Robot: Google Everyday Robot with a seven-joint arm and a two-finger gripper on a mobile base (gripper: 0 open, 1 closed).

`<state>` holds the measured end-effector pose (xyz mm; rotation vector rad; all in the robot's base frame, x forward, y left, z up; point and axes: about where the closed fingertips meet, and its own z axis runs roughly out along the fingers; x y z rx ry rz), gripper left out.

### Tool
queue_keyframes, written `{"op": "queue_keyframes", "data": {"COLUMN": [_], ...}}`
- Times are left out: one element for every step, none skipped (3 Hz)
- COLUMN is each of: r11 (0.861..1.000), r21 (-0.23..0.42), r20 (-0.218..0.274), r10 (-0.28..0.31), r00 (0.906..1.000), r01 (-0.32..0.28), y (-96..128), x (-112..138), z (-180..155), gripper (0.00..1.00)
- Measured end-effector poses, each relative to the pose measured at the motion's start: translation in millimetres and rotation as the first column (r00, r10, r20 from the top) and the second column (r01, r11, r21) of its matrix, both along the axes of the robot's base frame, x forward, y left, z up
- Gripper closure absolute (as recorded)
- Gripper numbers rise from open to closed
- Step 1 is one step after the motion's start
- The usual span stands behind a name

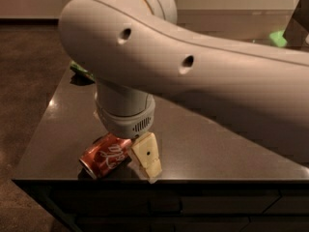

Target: Place coke can upright

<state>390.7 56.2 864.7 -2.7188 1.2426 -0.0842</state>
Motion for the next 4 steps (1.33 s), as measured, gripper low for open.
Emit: {"op": "queue_keyframes", "data": {"r11": [0.998,0.995,0.993,0.99], "r21": [-0.05,-0.074,-0.071,-0.063], "r20": [-0.025,-0.045,-0.06,-0.07], "r10": [0.037,0.066,0.093,0.118], "r00": [0.999,0.9968,0.9939,0.9905], "r01": [-0.038,-0.069,-0.097,-0.123], "y": [6.8,12.9,19.0,24.3], "x": [1.1,-1.3,-7.7,-14.6], "z": [-16.7,-23.5,-20.4,-17.3], "gripper": [0.0,0.0,0.0,0.0]}}
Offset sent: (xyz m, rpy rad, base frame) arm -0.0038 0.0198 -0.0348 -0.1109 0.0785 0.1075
